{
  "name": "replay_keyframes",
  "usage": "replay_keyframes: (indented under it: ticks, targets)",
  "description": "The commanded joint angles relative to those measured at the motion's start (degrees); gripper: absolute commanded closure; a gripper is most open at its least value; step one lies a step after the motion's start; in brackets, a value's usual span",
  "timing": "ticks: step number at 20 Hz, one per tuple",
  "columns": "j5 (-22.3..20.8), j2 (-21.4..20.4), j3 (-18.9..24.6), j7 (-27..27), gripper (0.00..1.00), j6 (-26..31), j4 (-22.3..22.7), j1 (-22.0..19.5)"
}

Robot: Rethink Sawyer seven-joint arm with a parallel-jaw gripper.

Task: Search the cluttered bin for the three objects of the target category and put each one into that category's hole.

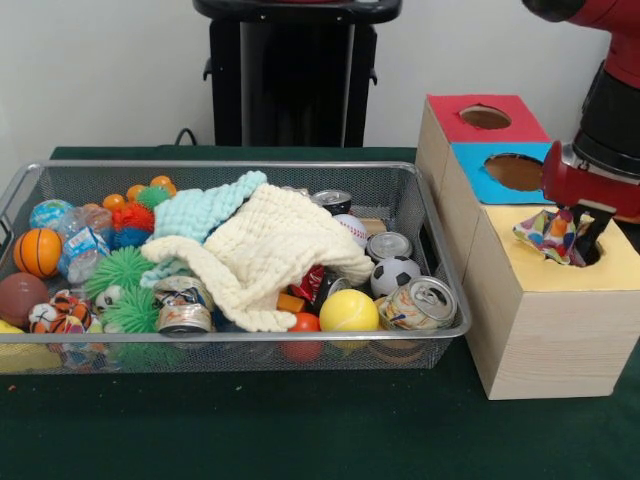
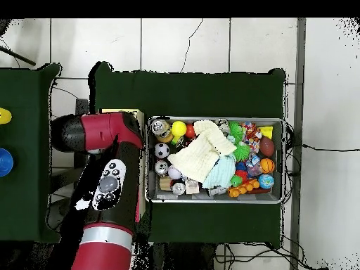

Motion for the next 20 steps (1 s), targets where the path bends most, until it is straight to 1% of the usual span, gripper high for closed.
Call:
replay_keyframes:
  ticks: [1, 16, 20]
  targets:
    - [1.9, 6.0, 5.1, 13.0, 1.0, -3.5, 7.9, 0.8]
    - [2.4, 7.1, 5.6, 13.0, 1.0, -7.9, 9.6, 0.8]
    - [2.7, 7.4, 5.6, 12.7, 1.0, -8.0, 9.5, 0.9]
